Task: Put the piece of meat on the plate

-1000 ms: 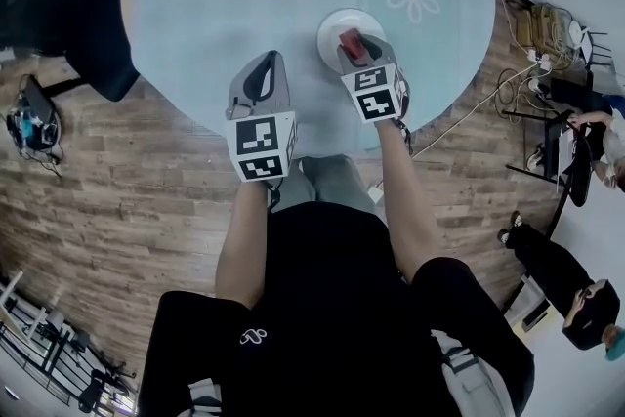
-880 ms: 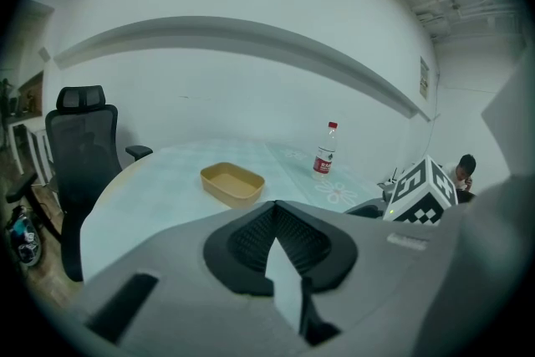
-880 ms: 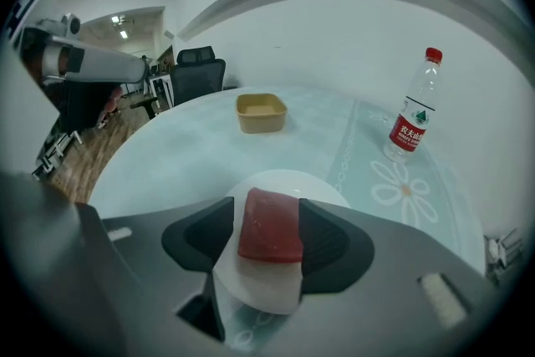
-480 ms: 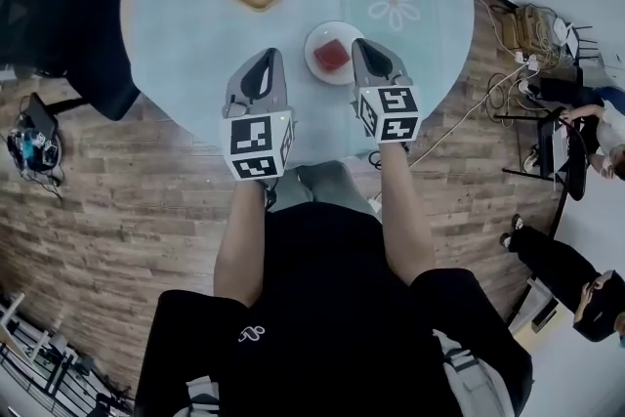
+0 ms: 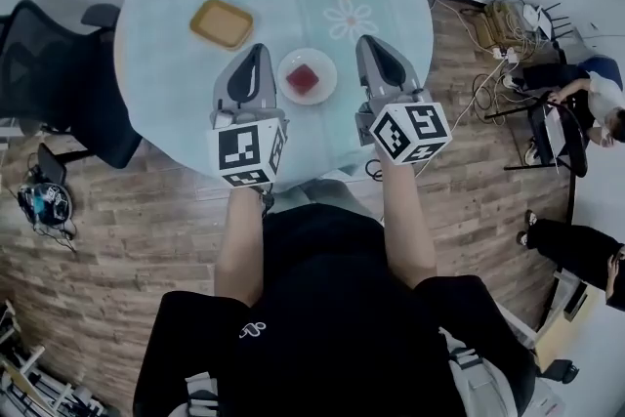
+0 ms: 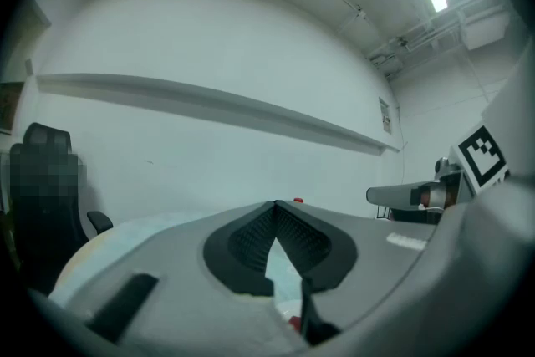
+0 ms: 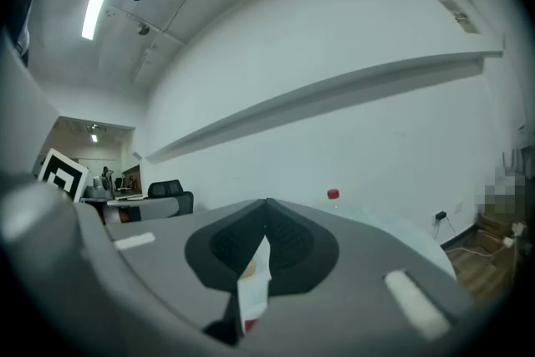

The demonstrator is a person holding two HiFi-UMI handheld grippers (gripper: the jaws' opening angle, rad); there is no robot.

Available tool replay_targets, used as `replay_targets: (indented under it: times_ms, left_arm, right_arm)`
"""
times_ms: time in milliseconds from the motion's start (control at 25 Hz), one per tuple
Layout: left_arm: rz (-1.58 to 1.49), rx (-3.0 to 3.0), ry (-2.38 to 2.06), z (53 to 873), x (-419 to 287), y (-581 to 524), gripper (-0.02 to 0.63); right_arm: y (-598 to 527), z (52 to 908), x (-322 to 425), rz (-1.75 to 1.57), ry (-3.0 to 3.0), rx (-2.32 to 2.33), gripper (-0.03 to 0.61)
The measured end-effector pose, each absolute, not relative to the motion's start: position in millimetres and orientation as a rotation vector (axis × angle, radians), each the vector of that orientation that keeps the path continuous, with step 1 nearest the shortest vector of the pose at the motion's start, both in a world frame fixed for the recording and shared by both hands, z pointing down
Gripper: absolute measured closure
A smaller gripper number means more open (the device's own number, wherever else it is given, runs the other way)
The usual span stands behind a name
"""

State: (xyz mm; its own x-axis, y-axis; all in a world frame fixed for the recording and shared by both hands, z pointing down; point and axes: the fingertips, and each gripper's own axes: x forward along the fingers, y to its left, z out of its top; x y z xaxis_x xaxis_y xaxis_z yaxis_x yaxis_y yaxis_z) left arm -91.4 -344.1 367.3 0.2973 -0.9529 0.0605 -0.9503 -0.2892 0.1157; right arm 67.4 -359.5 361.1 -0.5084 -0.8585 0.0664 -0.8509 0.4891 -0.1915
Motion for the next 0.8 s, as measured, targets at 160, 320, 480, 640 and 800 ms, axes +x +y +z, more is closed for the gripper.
replay_targets:
  times_ms: [160,320,480,640,800]
  left_arm:
    - [-0.033,2.453,-1.804,351.7,-77.3,-338.3,0.612]
    - [-0.022,2.476,-1.809,343.3,-71.1,-331.5,0.612]
    - [-0.026,2.48,-1.825,338.0,-70.1,-329.1,0.612]
    - [-0.02,2.482,-1.837,334.4,-69.6,-330.5,0.612]
    - [-0.012,2.468,-1.85,335.7,-74.0,-332.0,0.612]
  right_arm:
    - [-353.2,349.9,85.9,-0.32,2.607,-1.56,0.568]
    - [-348.2,339.3,84.4,-0.345,2.554,-1.511,0.568]
    - [-345.4,337.5,71.1,-0.273,2.64,-1.493,0.568]
    - [-347.2,339.5,65.2,-0.259,2.681,-1.472,0.569]
    - [-350.2,343.6,57.5,-0.235,2.728,-1.471,0.569]
